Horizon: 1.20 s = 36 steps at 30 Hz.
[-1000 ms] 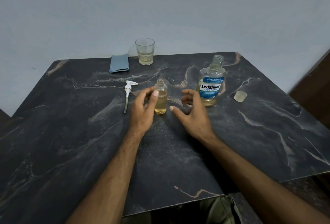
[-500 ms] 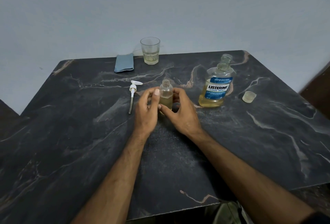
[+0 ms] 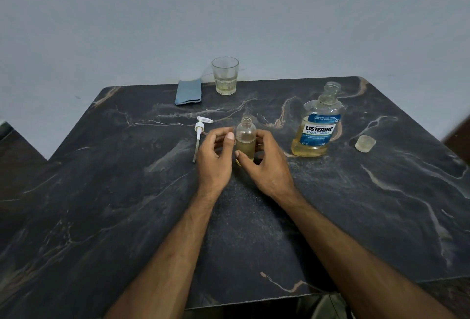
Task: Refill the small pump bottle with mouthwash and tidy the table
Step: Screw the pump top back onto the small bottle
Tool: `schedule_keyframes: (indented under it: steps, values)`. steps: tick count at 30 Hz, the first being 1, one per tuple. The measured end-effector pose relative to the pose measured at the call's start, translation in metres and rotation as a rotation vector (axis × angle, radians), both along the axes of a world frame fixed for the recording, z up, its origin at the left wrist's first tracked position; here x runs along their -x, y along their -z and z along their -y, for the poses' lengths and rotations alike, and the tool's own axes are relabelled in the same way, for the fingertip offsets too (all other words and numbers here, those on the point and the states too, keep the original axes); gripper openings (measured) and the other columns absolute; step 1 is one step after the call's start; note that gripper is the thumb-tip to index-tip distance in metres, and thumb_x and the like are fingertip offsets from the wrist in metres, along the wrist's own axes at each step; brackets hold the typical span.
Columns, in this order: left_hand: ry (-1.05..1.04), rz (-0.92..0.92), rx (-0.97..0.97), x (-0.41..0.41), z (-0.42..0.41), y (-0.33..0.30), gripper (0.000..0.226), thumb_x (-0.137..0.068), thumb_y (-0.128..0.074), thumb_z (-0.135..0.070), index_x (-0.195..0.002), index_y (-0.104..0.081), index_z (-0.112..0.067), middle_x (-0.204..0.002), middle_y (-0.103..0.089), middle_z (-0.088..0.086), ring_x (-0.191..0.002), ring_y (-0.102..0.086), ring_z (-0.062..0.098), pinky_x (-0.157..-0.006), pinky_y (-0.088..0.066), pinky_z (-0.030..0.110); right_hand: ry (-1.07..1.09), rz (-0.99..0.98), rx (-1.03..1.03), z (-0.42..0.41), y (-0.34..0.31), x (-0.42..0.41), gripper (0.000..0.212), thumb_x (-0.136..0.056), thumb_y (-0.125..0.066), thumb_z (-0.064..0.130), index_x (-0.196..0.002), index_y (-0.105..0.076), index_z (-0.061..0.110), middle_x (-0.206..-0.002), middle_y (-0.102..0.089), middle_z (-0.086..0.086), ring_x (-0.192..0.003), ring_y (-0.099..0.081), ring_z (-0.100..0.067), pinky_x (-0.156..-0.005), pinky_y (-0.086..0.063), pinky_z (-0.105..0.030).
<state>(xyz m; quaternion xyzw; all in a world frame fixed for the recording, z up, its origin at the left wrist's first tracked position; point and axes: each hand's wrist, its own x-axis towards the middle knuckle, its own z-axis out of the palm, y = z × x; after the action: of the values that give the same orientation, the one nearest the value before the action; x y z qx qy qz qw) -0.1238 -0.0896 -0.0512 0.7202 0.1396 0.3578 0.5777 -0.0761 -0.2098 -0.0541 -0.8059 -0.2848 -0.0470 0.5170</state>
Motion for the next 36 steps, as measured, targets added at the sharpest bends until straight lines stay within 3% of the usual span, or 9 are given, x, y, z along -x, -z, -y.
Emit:
schedule_keyframes:
  steps: [3,5,12,17,22,25,28,33,36]
  values:
    - [-0.051,-0.003,-0.103,0.0,-0.003,0.0,0.011,-0.095,-0.058,-0.022,-0.103,-0.066,-0.023,-0.097,-0.069,-0.014,-0.092,-0.064,-0.001,-0.08,-0.05,0.013,0.003,0.001,-0.002,0.0,0.001,-0.001,0.051,-0.083,-0.074,0.038,-0.126,-0.048,0.026,-0.12,-0.06,0.006,-0.105,-0.061,-0.007,-0.086,-0.056,-0.037]
    - [-0.091,-0.002,-0.142,0.0,-0.01,-0.001,0.01,-0.094,-0.059,-0.023,-0.1,-0.067,-0.023,-0.093,-0.069,-0.015,-0.087,-0.064,-0.001,-0.073,-0.046,0.008,0.001,0.002,0.003,-0.001,0.002,-0.001,0.052,-0.083,-0.073,0.04,-0.126,-0.047,0.026,-0.12,-0.06,0.006,-0.105,-0.06,-0.007,-0.087,-0.056,-0.036]
    - [-0.235,-0.104,-0.297,-0.006,-0.041,-0.018,0.008,-0.093,-0.06,-0.026,-0.089,-0.066,-0.028,-0.079,-0.065,-0.017,-0.075,-0.064,0.002,-0.064,-0.05,0.018,-0.003,-0.026,0.021,0.0,0.004,-0.003,0.051,-0.082,-0.072,0.047,-0.122,-0.044,0.035,-0.121,-0.058,0.009,-0.105,-0.058,-0.003,-0.087,-0.056,-0.033]
    - [-0.326,-0.311,-0.378,-0.024,-0.068,-0.034,0.004,-0.091,-0.061,-0.03,-0.09,-0.064,-0.026,-0.085,-0.068,-0.007,-0.077,-0.063,0.009,-0.059,-0.044,0.023,-0.014,-0.024,0.012,0.0,0.004,-0.003,0.048,-0.082,-0.071,0.049,-0.117,-0.04,0.043,-0.119,-0.058,0.011,-0.104,-0.059,-0.002,-0.087,-0.057,-0.033]
    - [-0.335,-0.629,-0.446,-0.043,-0.087,-0.033,0.029,-0.092,-0.06,-0.041,-0.109,-0.059,-0.019,-0.105,-0.063,-0.001,-0.092,-0.059,0.016,-0.064,-0.039,0.031,-0.028,-0.036,0.008,0.001,0.004,-0.004,0.048,-0.083,-0.072,0.048,-0.117,-0.038,0.044,-0.119,-0.057,0.013,-0.104,-0.058,-0.001,-0.087,-0.056,-0.029]
    - [-0.314,-0.747,-0.464,-0.049,-0.091,-0.031,0.035,-0.091,-0.059,-0.046,-0.104,-0.061,-0.014,-0.096,-0.061,0.001,-0.085,-0.058,0.019,-0.062,-0.038,0.033,-0.032,-0.04,0.003,0.001,0.005,-0.004,0.048,-0.083,-0.073,0.046,-0.117,-0.039,0.043,-0.118,-0.057,0.014,-0.102,-0.058,0.001,-0.085,-0.055,-0.025]
    - [-0.286,-0.798,-0.472,-0.053,-0.094,-0.028,0.04,-0.09,-0.06,-0.046,-0.092,-0.07,-0.008,-0.078,-0.061,0.005,-0.074,-0.06,0.022,-0.056,-0.038,0.031,-0.03,-0.037,0.006,0.001,0.005,-0.005,0.047,-0.083,-0.072,0.047,-0.116,-0.038,0.044,-0.117,-0.057,0.014,-0.101,-0.057,0.004,-0.082,-0.053,-0.02]
    - [-0.263,-0.825,-0.433,-0.053,-0.097,-0.026,0.035,-0.087,-0.065,-0.043,-0.091,-0.074,-0.01,-0.088,-0.071,0.01,-0.084,-0.066,0.028,-0.068,-0.051,0.035,-0.028,-0.03,-0.004,0.0,0.006,-0.006,0.046,-0.082,-0.072,0.048,-0.114,-0.039,0.046,-0.115,-0.059,0.013,-0.1,-0.059,0.0,-0.083,-0.055,-0.024]
    - [-0.235,-0.718,-0.356,-0.05,-0.094,-0.029,0.025,-0.086,-0.069,-0.039,-0.079,-0.075,-0.016,-0.079,-0.069,0.001,-0.076,-0.064,0.018,-0.067,-0.046,0.029,-0.035,-0.035,0.0,0.0,0.007,-0.006,0.046,-0.082,-0.072,0.049,-0.115,-0.039,0.046,-0.115,-0.058,0.015,-0.102,-0.059,0.0,-0.085,-0.055,-0.025]
